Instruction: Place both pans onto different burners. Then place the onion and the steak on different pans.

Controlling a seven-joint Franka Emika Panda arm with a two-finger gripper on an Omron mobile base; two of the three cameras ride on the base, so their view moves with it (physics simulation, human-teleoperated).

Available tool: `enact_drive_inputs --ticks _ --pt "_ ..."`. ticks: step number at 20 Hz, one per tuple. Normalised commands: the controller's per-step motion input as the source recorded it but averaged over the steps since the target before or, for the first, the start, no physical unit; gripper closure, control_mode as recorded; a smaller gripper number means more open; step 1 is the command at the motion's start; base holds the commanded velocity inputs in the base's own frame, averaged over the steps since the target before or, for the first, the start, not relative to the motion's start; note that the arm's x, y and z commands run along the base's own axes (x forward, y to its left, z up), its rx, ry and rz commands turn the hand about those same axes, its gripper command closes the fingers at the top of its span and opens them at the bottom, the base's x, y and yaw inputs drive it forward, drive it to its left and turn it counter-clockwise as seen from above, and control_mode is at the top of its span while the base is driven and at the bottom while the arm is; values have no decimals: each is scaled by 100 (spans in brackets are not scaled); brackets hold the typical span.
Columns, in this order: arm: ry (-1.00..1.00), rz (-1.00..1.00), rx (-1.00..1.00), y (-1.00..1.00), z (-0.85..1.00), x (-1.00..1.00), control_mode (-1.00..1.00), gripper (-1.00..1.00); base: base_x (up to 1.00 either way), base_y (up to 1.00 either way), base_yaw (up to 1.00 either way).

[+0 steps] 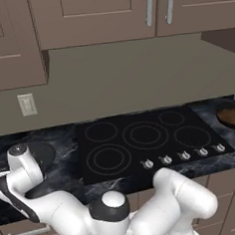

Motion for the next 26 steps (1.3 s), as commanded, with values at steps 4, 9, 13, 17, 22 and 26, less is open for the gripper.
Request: enact_drive_inputs --ticks 4,9,13,17,22,26 --pt "0 0 -2 27 -32 12 -100 -100 0 0 0" --pt "0 0 -1 23 -36 0 -100 100 0 0 0" --pt "0 0 -3 8 -39 0 -100 100 0 0 0" --pt "-3 0 -6 -10 -23 -16 -100 100 0 0 0" --pt "-9 0 0 -47 -2 -25 -100 100 0 0 0" --pt "-12 0 3 -69 0 -18 -100 100 0 0 0"
